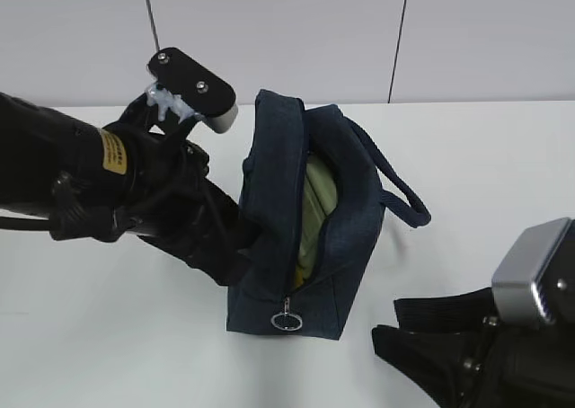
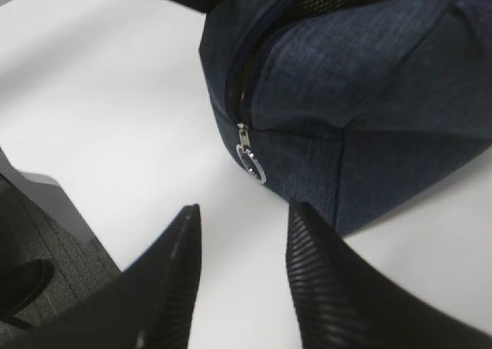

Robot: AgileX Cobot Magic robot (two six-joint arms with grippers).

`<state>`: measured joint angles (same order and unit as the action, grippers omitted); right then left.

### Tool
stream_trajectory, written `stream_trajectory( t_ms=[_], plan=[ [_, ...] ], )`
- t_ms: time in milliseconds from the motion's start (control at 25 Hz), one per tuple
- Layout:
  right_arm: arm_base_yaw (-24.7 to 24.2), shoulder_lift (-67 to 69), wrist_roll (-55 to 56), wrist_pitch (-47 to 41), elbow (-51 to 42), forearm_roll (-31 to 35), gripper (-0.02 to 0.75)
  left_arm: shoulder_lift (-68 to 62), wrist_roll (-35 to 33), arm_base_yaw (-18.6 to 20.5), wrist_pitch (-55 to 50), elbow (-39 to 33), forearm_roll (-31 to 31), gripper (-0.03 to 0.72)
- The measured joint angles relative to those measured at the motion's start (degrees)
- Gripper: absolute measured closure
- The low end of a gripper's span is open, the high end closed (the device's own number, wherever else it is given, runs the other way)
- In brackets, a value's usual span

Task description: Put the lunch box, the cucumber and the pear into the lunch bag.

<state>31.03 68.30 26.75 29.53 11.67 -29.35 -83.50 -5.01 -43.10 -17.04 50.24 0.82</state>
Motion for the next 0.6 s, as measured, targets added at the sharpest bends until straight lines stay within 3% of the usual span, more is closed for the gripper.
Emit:
stream_trajectory(
  t_ms=[240,600],
  plan=[
    [0.0,7.27,0.5,4.65,0.0,-4.68,0.435,-0.24,-0.12,0.0,0.37,0.0,0.0,0.346],
    [0.0,11.51,0.5,10.22,0.0,-6.65,0.436,1.42,-0.12,0.0,-3.78,0.0,-0.49,0.337]
  ],
)
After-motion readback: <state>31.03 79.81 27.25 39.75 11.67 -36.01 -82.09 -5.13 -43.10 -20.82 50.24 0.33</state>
